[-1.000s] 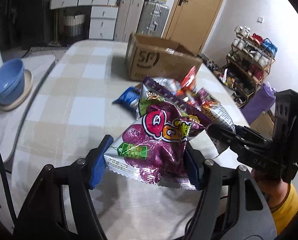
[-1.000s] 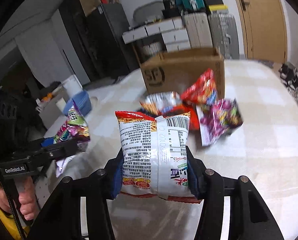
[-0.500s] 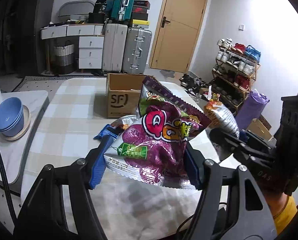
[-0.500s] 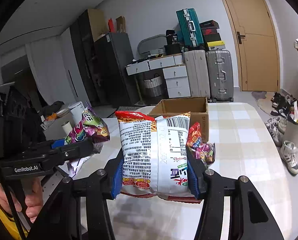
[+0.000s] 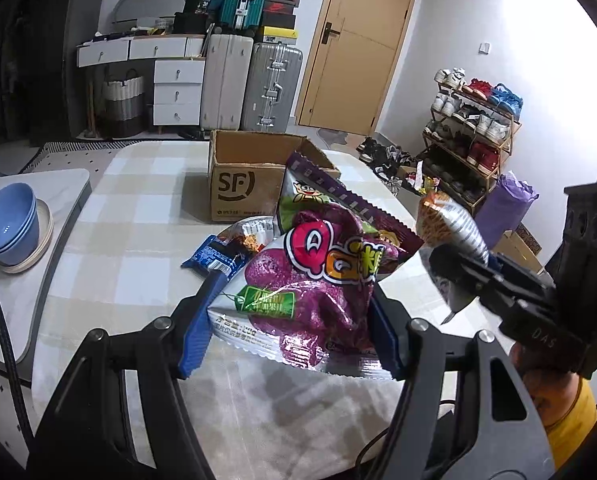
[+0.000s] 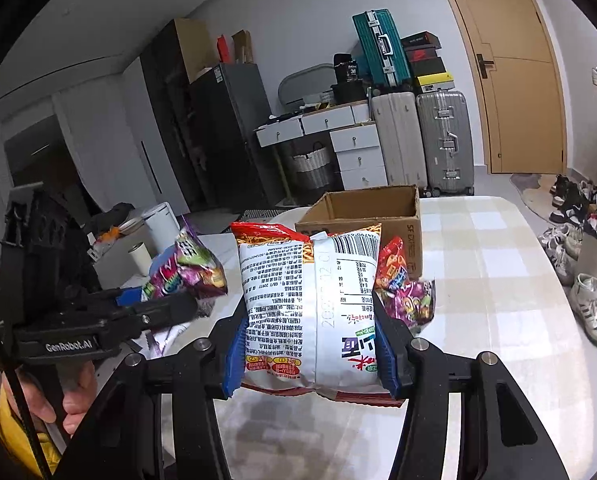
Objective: Organize snacks
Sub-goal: 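Carry both bags into the SF box and open both tools to release them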
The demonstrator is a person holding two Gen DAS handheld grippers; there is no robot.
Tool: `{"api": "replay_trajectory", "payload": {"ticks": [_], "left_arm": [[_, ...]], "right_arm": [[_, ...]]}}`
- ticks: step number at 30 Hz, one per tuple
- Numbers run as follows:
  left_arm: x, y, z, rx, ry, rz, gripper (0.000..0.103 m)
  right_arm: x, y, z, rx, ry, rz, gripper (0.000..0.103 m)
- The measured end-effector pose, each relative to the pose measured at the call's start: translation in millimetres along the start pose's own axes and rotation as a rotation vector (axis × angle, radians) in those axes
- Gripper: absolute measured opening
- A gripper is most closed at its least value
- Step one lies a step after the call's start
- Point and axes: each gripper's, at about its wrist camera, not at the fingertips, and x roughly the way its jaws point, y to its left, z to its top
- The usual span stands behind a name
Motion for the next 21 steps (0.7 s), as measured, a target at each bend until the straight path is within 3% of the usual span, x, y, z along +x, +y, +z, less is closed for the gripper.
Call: {"api": "replay_trajectory", "payload": {"ticks": [11,21], "left_arm": [[57.6,36.2,45.5,-0.025,0.032,0.007,0.065],[106.0,58.4,118.2,-0.029,0.008,0.021,0.065]], "right_arm": [[49.8,-21.4,42.0,0.004,0.020,0.034,0.053],[93.0,-47.5,108.0,0.026,0.029,0.068,0.053]]}}
